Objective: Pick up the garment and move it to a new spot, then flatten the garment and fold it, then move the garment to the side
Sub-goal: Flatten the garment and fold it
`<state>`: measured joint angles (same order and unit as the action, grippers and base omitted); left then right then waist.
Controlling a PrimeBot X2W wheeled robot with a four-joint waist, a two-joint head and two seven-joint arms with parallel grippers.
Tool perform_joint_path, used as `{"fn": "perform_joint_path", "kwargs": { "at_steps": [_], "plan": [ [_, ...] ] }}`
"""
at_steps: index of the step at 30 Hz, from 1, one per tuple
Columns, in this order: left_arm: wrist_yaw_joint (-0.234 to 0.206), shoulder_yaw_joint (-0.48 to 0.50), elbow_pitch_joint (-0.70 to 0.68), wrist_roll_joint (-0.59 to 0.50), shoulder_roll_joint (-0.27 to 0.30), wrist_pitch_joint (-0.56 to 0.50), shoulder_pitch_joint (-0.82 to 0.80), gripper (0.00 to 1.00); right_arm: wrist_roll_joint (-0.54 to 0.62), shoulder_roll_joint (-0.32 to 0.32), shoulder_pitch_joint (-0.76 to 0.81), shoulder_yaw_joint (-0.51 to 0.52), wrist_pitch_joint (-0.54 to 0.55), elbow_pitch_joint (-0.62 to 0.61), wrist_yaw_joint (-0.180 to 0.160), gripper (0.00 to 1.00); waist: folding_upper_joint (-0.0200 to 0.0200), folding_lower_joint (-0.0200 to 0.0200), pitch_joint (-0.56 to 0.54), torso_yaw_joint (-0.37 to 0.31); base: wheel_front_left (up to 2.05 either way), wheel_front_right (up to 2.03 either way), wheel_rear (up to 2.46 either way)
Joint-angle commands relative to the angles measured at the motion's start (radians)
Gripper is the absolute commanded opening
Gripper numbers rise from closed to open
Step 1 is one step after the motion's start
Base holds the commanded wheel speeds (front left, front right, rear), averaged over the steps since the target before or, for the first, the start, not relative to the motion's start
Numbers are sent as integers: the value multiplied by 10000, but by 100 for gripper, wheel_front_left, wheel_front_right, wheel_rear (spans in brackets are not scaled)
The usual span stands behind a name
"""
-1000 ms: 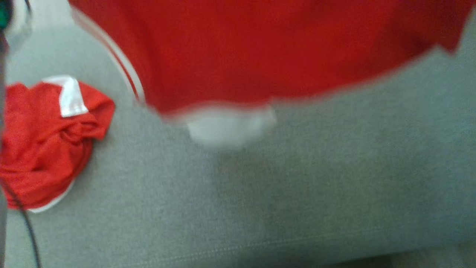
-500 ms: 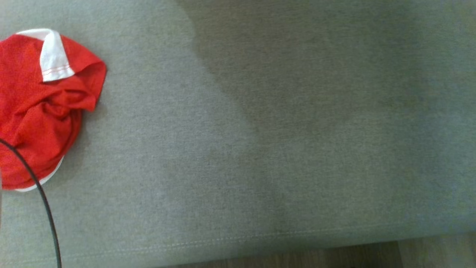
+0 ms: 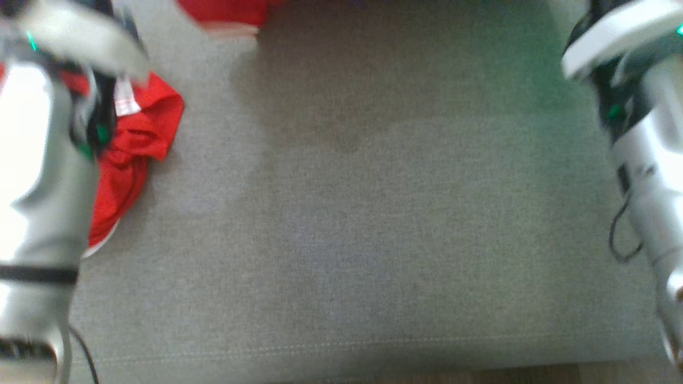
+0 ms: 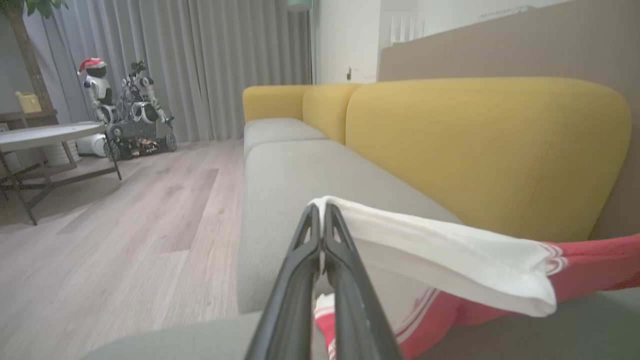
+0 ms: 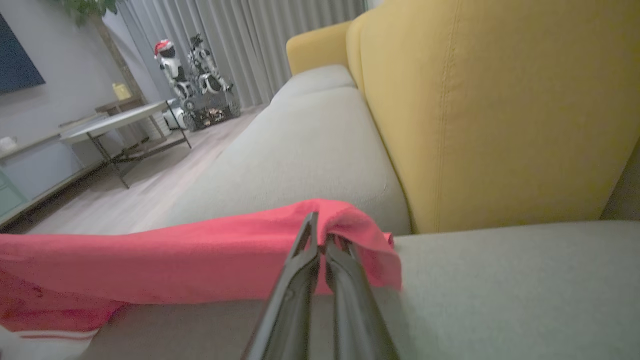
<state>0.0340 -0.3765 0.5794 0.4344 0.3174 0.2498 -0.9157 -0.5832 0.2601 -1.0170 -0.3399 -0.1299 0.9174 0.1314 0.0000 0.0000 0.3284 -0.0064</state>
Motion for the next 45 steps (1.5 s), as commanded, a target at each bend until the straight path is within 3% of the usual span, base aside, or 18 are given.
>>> {"fn": "perform_joint_path", "kwargs": {
  "at_steps": [1,9,22,30,45],
  "plan": [
    [52,260,-293,85,604,101,125,0,-252,-7,326,-293,130,-218,-7,0,0,0,-465,12,0,0,0],
    [333,-280,-865,394,1156,-789,2973,0,-1190,431,2135,-1629,1080,-411,-7,0,0,0,-1490,-80,0,0,0],
    [831,-1299,-3704,1691,2658,-3601,6409,0,-1546,1780,3842,-3653,2222,-947,-7,0,0,0,-2719,41,0,0,0],
    [876,-1540,-4928,2682,3192,-4919,7407,0,-1511,3158,4453,-5593,3352,-1791,-7,0,0,0,-3186,109,0,0,0],
    [929,-1656,-6969,4294,4303,-6117,8721,0,-3531,5626,5112,-7414,5160,-4227,-7,0,0,0,-3829,-115,0,0,0]
  ]
}}
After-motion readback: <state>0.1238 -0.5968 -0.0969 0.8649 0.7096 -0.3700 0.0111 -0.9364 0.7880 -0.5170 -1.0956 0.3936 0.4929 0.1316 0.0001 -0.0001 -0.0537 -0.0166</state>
